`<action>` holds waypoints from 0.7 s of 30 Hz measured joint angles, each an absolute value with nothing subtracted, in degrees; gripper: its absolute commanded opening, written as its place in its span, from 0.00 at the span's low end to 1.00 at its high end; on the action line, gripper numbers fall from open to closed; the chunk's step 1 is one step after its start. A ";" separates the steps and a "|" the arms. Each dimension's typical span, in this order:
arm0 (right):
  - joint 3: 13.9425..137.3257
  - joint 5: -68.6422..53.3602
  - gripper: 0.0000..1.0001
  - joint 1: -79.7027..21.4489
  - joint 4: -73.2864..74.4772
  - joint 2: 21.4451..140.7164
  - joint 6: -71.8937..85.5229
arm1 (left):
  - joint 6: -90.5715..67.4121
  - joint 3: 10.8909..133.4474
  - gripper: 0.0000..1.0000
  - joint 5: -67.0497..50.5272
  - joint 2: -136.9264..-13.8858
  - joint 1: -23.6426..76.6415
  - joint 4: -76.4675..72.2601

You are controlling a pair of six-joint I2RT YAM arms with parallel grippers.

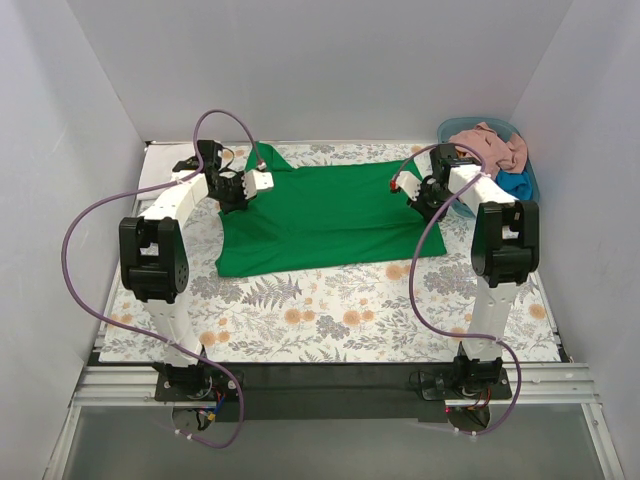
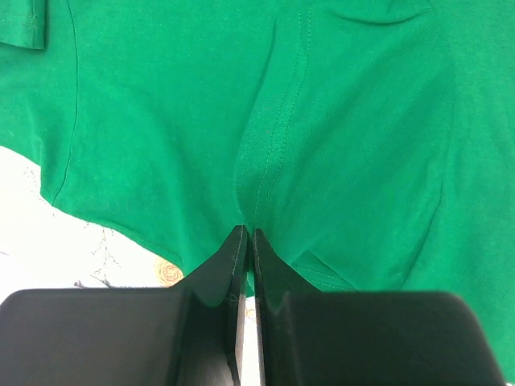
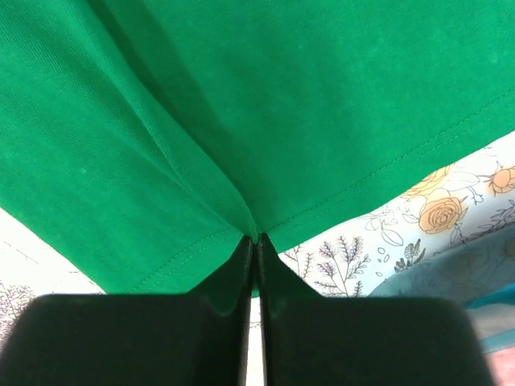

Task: Fold and stack the t-shirts
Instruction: Fold the tshirt

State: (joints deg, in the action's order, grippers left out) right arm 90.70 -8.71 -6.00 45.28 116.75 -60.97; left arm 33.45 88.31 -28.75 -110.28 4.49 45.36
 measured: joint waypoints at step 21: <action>92.12 -13.19 0.42 -3.22 48.01 113.78 -44.25 | -2.46 84.90 0.44 -31.66 -105.30 -3.92 44.45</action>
